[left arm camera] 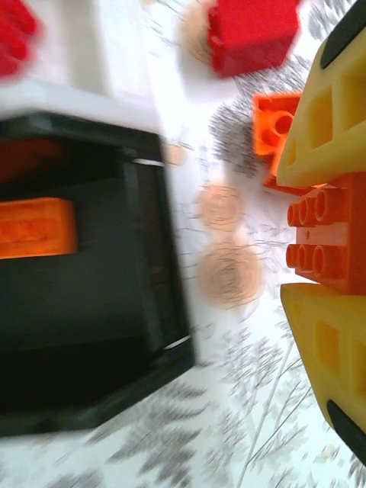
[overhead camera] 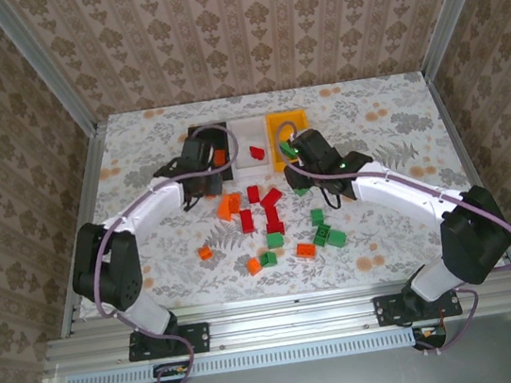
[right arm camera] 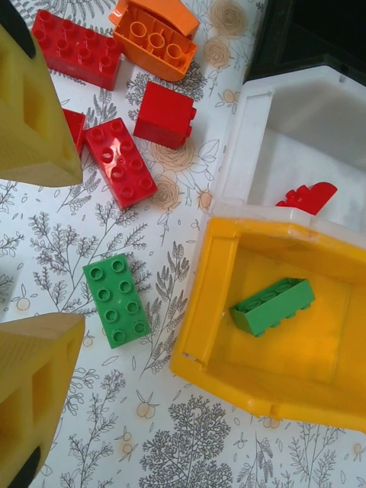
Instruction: Sort the legos into containers by color
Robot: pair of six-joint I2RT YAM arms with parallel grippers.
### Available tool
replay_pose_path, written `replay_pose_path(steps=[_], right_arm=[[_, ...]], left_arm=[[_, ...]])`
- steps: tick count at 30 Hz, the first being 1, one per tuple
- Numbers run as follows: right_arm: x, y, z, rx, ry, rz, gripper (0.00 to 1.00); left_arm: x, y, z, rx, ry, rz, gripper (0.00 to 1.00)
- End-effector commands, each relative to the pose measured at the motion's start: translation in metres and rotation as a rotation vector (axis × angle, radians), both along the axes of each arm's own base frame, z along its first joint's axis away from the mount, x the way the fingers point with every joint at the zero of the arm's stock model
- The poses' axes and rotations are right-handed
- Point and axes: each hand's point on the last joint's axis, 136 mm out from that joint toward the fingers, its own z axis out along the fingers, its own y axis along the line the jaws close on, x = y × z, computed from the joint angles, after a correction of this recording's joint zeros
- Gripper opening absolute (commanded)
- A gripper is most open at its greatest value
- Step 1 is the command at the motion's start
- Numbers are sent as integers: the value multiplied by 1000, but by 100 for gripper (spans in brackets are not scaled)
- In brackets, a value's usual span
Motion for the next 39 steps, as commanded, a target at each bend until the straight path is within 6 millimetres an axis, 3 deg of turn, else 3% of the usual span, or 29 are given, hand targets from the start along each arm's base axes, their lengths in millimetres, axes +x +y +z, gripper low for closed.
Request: replay_pose_path(steps=[1, 6, 11, 17, 23, 28, 31, 36, 39], right_arm=[[-1, -5, -4, 19, 1, -30, 48], [-9, -9, -16, 23, 25, -32, 48], [-13, -17, -22, 22, 34, -45, 48], [-10, -23, -23, 34, 29, -65, 48], [-8, -41, -45, 13, 88, -130, 50], [-13, -42, -61, 38, 148, -149, 53], [-25, -42, -63, 56, 175, -147, 57], [-53, -40, -68, 65, 224, -138, 65], [-67, -39, -78, 45, 258, -132, 66]], left_arm=[[23, 2, 40, 26, -79, 21, 36], [73, 3, 38, 30, -81, 65, 35], [116, 0, 16, 27, -30, 96, 34], [136, -1, -4, 24, 8, 110, 35], [138, -6, -15, 23, 27, 106, 42], [135, -6, -20, 21, 42, 105, 50], [129, -9, -5, 1, 16, 99, 55], [100, -19, 42, -107, -74, 66, 72], [68, -22, 41, -143, -75, 54, 79]])
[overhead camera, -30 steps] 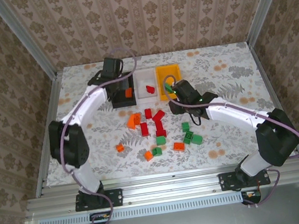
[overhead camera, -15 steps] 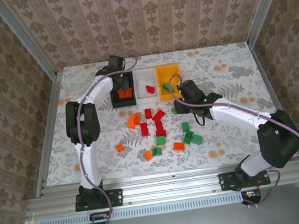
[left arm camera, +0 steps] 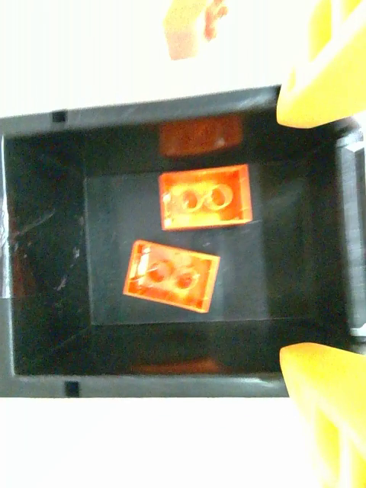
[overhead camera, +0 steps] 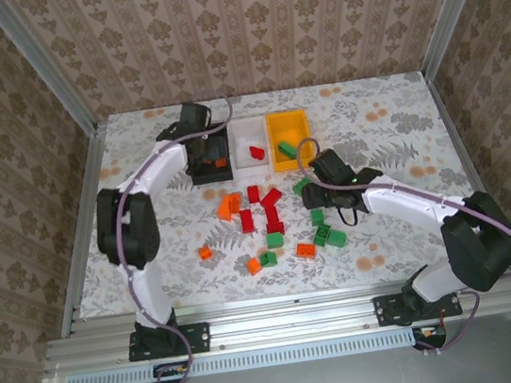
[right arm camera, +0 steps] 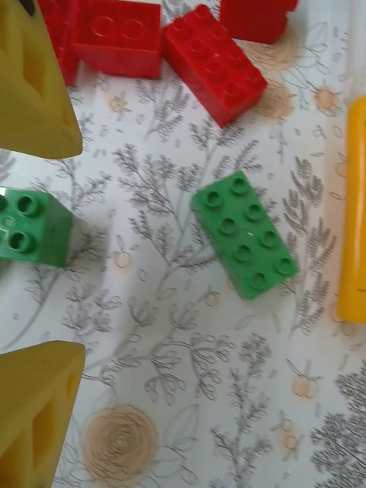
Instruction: Sort the legos into containers by color
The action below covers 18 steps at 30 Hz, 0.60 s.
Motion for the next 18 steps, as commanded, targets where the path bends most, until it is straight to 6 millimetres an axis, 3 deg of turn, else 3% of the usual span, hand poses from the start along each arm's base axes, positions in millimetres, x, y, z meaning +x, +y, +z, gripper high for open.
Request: replay_pose_path(steps=[1, 6, 11, 18], right_arm=[[-22, 0, -10, -2, 64, -8, 66], [-31, 12, -28, -5, 113, 8, 65], [-26, 16, -37, -41, 119, -6, 61], [-21, 13, -57, -99, 146, -35, 56]], left_arm=[[-26, -16, 29, -110, -72, -26, 80], [-84, -15, 0, -192, -29, -18, 85], [-128, 8, -16, -233, -41, 24, 95], [-162, 28, -23, -268, -55, 61, 100]])
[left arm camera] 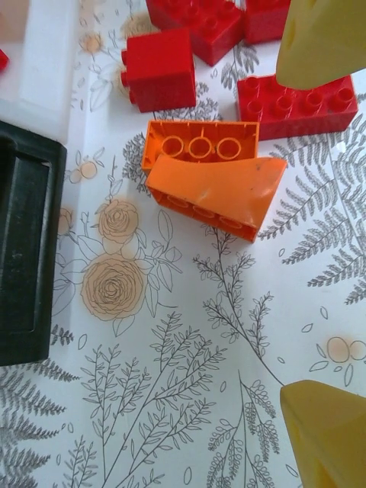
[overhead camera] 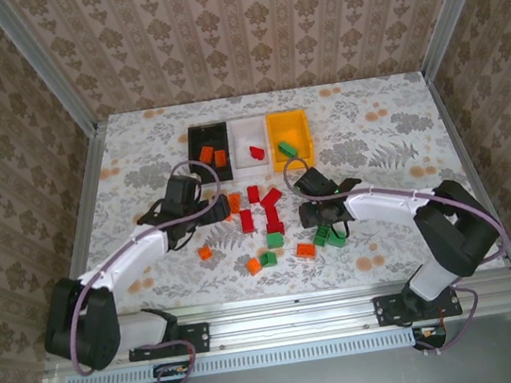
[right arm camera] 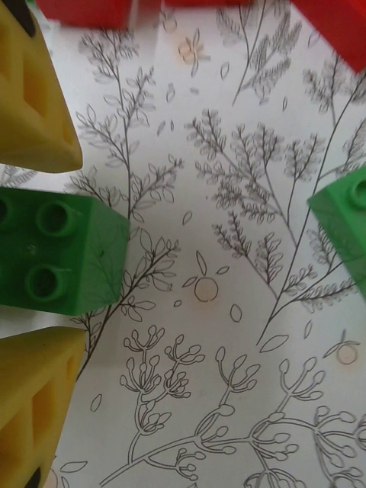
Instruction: Sort the legos into containers by color
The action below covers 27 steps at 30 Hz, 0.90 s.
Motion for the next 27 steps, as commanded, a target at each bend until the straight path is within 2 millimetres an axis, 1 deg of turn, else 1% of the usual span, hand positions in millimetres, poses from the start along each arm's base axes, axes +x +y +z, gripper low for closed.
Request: replay_pose_path(steps=[1, 4, 6, 8, 11, 14, 17, 20, 23, 24, 27], right_arm=[[8, -1, -3, -36, -13, -38, 53], [12, -2, -6, -49, -24, -51, 45], [15, -1, -3, -52, -37, -52, 40], [19, -1, 2, -56, -59, -57, 33], [26, 1, 9, -58, -87, -48, 27], [33, 2, 20, -68, -120, -43, 24], [45, 8, 42, -67, -165, -19, 24], [66, 15, 73, -70, -240, 3, 24], [94, 22, 95, -73, -288, 19, 25], [105, 24, 99, -74, -299, 23, 25], [139, 27, 99, -64, -293, 19, 26]], left_arm=[[-2, 1, 6, -63, -41, 35, 100], [-6, 2, 4, -70, -39, 38, 100], [-7, 2, 5, -66, -36, 33, 100], [-7, 3, 6, -62, -38, 31, 100], [-6, 3, 8, -60, -45, 31, 100], [-5, 1, 9, -65, -43, 26, 100], [-6, -1, 7, -76, -41, 26, 100], [-7, -1, 4, -87, -39, 32, 100], [-9, 1, -2, -116, -25, 53, 100], [-10, 1, -5, -131, -16, 58, 100], [-16, 1, -12, -151, 6, 65, 100]])
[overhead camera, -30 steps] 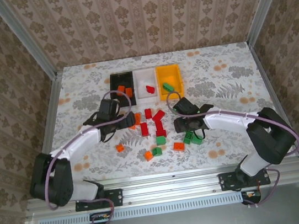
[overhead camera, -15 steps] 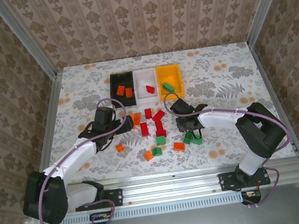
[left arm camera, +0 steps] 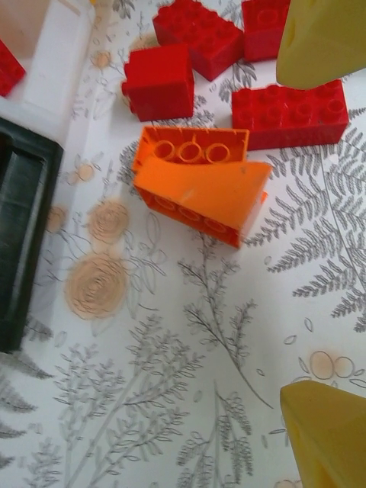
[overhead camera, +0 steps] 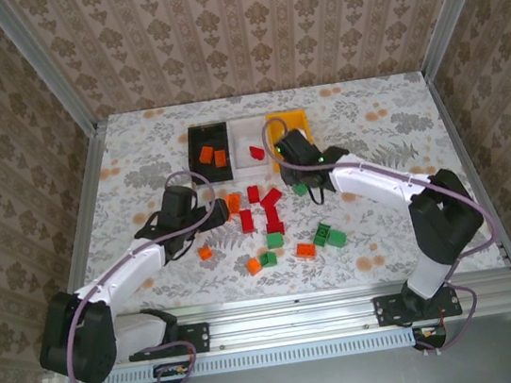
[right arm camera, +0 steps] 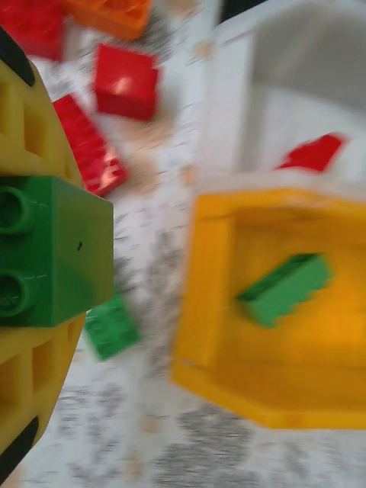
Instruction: Sort the legos into containers by color
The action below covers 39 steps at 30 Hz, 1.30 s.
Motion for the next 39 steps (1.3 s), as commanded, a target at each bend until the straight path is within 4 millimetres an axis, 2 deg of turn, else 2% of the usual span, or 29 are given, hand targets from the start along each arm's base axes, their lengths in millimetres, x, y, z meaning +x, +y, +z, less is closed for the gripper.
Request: replay_pose_path(steps=[1, 9, 16, 20, 25, 35, 39], right_arm=[[33, -9, -17, -73, 35, 5, 26], [110, -11, -44, -132, 77, -7, 27], [141, -24, -53, -177, 101, -24, 28], [146, -28, -65, -188, 130, -22, 31], [146, -29, -68, -198, 140, -8, 37], [145, -25, -45, -162, 107, 4, 46], [142, -26, -35, -156, 98, 5, 46]], left_arm=[[-2, 6, -3, -60, 16, 48, 100], [-13, 18, -7, -67, 30, 71, 100], [-16, 23, -4, -66, 24, 74, 100], [-15, 23, -5, -65, 25, 73, 100], [-14, 21, -12, -64, 50, 68, 100], [-13, 15, -13, -75, 76, 50, 100], [-15, 15, -12, -78, 77, 52, 100]])
